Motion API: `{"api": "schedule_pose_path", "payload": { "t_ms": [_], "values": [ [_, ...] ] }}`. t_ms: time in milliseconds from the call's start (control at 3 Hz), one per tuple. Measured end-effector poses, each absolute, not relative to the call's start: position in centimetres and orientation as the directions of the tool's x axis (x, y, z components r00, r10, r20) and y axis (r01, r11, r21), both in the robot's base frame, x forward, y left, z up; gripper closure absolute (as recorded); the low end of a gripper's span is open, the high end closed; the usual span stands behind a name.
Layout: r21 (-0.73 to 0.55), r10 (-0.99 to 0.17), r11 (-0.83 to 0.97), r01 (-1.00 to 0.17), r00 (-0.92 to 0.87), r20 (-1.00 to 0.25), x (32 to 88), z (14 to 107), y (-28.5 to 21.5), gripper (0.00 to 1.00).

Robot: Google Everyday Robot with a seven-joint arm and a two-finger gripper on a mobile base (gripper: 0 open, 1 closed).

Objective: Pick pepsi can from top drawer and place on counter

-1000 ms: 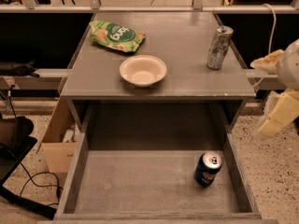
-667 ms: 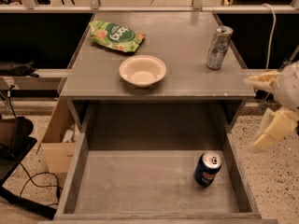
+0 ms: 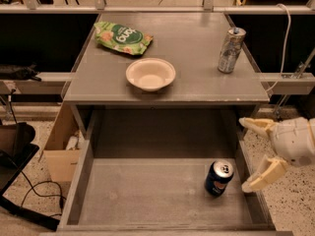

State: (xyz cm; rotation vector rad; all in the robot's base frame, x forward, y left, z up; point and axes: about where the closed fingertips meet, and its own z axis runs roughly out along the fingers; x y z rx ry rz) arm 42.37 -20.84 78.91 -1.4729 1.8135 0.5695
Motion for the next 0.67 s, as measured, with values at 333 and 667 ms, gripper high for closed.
{"api": "schedule_pose_path", "payload": {
  "t_ms": [333, 667],
  "values": [
    [-0.108, -0.552, 0.255, -0.961, -0.054, -0.832, 42.7, 74.8, -20.1, 0.0],
    [-0.115, -0.502, 0.256, -0.96, -0.03, -0.864, 43.7, 71.3, -19.9, 0.0]
  ]
}}
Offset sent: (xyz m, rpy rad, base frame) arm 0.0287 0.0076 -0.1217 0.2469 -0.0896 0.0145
